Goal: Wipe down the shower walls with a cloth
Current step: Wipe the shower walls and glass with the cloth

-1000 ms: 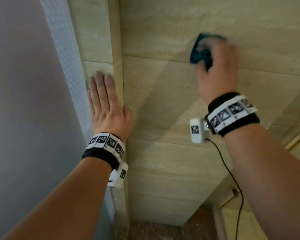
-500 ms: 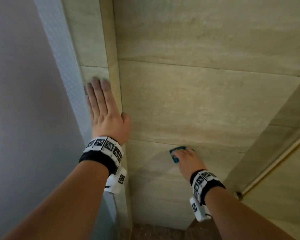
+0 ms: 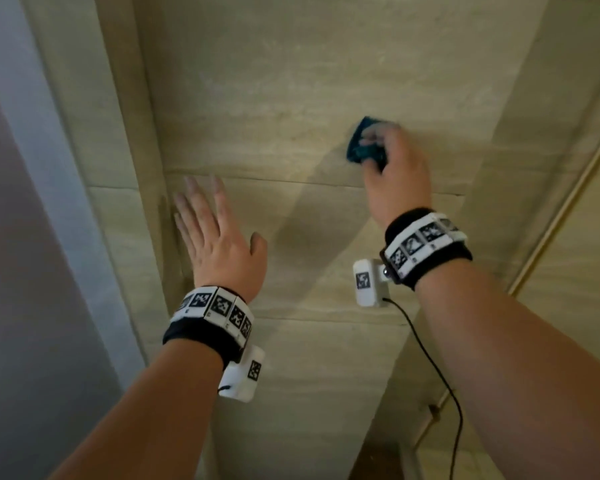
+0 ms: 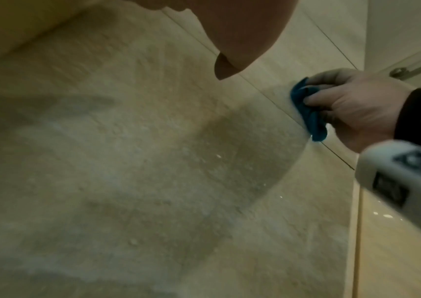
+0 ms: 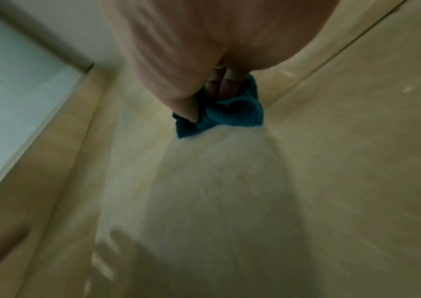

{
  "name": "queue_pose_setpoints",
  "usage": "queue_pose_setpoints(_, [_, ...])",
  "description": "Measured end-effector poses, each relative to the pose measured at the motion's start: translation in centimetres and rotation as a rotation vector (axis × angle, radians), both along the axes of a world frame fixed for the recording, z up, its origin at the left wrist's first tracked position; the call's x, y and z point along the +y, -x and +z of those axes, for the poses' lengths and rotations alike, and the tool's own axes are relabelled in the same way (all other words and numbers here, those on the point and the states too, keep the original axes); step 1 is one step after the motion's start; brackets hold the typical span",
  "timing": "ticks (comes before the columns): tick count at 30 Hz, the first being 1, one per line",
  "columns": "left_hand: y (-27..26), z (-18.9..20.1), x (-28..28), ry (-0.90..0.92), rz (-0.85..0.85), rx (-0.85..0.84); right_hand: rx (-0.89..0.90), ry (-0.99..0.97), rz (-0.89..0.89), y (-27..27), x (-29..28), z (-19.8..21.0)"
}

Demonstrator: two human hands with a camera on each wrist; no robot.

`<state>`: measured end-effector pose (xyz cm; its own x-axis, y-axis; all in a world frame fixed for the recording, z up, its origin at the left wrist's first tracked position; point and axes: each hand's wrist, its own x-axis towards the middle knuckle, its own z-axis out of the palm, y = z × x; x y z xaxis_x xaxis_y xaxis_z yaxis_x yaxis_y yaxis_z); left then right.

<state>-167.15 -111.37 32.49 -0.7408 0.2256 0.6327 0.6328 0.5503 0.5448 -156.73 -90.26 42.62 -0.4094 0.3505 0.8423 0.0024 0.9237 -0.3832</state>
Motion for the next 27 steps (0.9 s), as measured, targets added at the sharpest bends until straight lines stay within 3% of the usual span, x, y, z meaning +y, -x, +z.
queue_pose_setpoints(5, [-1.8,-0.8,2.8,0.04,-0.119,-0.058,-0.473,-0.243,0.034,-1.6,0.5,-11.9])
queue_pose_setpoints(8, [-2.2,-0.8,4.0,0.076,-0.159,-0.051,-0.583,-0.263,0.015,-3.6,2.2,-13.3])
queue_pose_setpoints(11, [-2.6,0.2,5.6,0.074,-0.168,-0.031,-0.441,-0.184,-0.005,-5.1,4.2,-9.2])
queue_pose_setpoints(15, [-3.2,1.9,8.1,0.068,-0.19,0.02,-0.149,0.098,-0.023,-7.1,7.2,-4.2])
queue_pose_setpoints(23, [-2.5,2.5,9.1,0.1,-0.159,0.076,0.222,0.504,-0.085,-9.3,10.2,-5.1])
queue_pose_setpoints(27, [-1.8,1.6,9.9,0.115,-0.126,0.115,0.204,0.429,-0.103,-8.7,9.3,-5.9])
